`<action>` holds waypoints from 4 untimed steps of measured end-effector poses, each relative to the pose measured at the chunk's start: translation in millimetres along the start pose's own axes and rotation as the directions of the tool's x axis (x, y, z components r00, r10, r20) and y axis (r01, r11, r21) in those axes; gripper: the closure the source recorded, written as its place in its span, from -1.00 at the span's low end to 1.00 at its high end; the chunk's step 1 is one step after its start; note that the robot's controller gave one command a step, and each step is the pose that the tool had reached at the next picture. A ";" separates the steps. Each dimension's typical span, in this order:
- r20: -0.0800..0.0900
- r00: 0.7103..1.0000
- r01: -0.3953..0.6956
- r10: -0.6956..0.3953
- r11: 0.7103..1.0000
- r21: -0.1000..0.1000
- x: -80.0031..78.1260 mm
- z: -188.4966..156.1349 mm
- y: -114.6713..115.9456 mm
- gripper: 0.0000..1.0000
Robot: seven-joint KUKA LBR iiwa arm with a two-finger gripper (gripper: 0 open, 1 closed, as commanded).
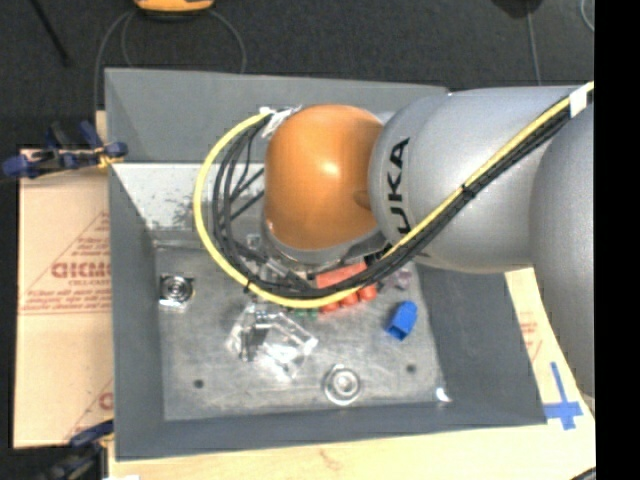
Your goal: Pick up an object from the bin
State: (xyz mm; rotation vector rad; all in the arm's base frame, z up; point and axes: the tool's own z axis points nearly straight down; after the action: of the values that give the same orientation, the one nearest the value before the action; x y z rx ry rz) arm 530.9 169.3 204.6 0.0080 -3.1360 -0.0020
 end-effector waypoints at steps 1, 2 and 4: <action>0.012 0.998 -0.061 0.061 0.998 -0.005 -25.7 116.1 -59.2 -1.00; 0.009 0.966 -0.258 0.258 0.966 -0.003 -21.8 103.5 -81.3 -1.00; 0.005 0.781 -0.625 0.625 0.781 -0.005 -34.4 111.9 -68.6 -1.00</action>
Offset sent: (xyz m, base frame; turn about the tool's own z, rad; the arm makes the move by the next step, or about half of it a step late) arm 0.0251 -0.0681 -0.1346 0.0677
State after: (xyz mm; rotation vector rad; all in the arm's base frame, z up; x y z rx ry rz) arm 565.1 101.0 92.4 -1.0331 -2.9670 -0.0035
